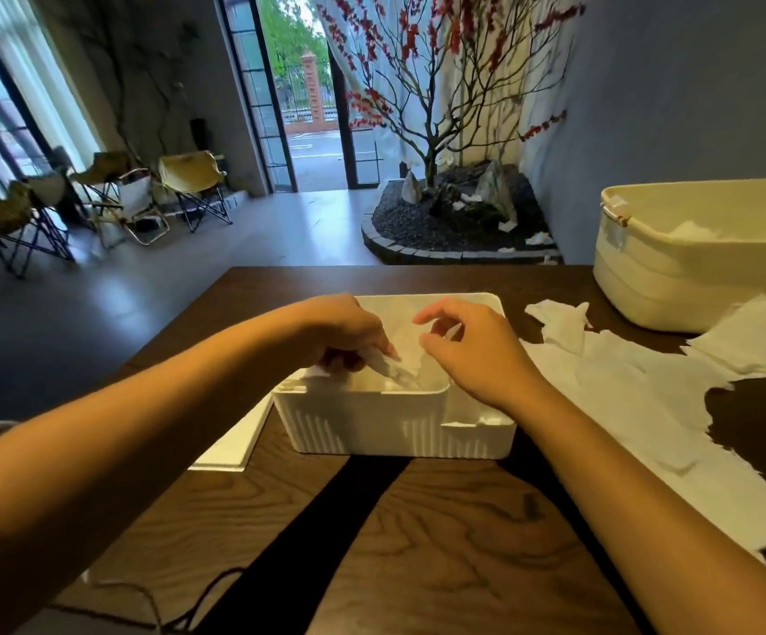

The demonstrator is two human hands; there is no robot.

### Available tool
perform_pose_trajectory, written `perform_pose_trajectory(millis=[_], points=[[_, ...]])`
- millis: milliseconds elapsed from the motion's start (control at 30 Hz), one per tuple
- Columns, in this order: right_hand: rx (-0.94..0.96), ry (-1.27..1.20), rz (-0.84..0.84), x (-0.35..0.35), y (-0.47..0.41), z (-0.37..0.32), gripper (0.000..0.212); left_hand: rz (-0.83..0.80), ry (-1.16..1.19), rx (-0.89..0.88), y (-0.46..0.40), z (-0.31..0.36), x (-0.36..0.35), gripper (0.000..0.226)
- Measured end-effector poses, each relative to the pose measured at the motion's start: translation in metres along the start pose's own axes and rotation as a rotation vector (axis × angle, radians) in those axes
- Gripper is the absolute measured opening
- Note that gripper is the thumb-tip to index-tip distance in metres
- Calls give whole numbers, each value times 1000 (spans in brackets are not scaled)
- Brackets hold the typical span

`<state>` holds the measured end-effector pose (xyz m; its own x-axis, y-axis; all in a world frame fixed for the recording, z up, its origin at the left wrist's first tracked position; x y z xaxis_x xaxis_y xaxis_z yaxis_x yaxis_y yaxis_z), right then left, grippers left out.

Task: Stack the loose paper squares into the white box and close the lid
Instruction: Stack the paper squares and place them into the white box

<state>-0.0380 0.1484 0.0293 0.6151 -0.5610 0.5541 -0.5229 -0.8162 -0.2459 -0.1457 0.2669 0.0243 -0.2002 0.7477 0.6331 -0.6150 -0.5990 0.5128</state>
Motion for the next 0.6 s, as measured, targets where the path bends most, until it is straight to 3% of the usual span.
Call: perform_pose_trajectory(millis=[167, 467, 600], points=[[72, 1, 35, -9, 12, 2, 24, -44, 84, 112, -2, -6, -10, 35], [169, 0, 45, -10, 21, 2, 24, -42, 35, 188, -10, -4, -38, 11], [170, -17, 37, -11, 23, 3, 25, -126, -61, 220, -8, -2, -39, 29]])
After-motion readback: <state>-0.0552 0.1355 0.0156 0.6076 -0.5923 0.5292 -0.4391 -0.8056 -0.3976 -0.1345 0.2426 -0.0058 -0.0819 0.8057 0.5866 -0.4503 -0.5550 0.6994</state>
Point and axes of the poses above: each hand's wrist, its own y-axis away from the middle knuckle, its own x-axis out of the back of the hand, z = x × y, the point moved 9 cm from there along -y, towards the middle knuckle, and after that the axes turned 6 degrees about -z, right-handed, at the moved point
